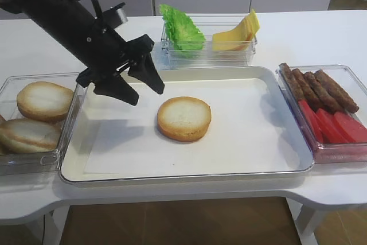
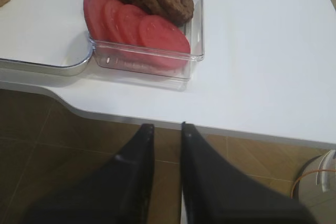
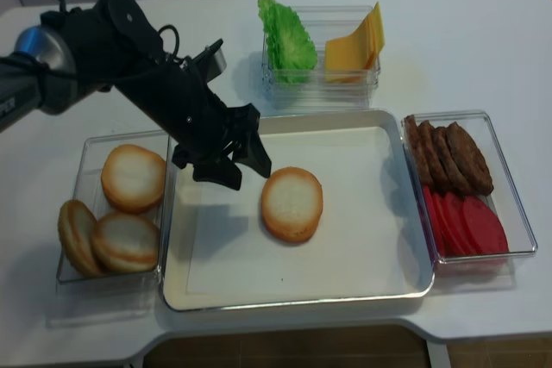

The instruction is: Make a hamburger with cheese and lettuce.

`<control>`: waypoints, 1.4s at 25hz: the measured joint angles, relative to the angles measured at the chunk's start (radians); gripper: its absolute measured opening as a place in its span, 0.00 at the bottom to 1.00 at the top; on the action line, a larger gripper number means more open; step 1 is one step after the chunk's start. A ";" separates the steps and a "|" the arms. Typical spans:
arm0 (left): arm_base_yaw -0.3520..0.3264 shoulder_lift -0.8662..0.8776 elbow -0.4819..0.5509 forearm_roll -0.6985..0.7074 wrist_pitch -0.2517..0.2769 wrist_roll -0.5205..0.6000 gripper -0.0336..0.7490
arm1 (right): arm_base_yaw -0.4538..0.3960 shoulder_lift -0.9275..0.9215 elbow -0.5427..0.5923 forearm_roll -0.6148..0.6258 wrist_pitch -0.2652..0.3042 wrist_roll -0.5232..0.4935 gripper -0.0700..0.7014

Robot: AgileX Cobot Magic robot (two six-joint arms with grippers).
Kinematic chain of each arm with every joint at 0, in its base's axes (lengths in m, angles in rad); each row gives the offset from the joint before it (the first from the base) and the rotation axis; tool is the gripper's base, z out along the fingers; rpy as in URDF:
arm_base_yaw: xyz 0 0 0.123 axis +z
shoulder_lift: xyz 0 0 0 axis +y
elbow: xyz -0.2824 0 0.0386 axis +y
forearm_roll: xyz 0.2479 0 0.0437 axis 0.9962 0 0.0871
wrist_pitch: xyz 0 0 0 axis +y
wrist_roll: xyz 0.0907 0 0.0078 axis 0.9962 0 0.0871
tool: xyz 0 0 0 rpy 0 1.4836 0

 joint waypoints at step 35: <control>0.000 -0.630 0.210 0.726 0.173 -0.299 0.64 | 0.000 0.000 0.000 0.000 0.000 0.000 0.26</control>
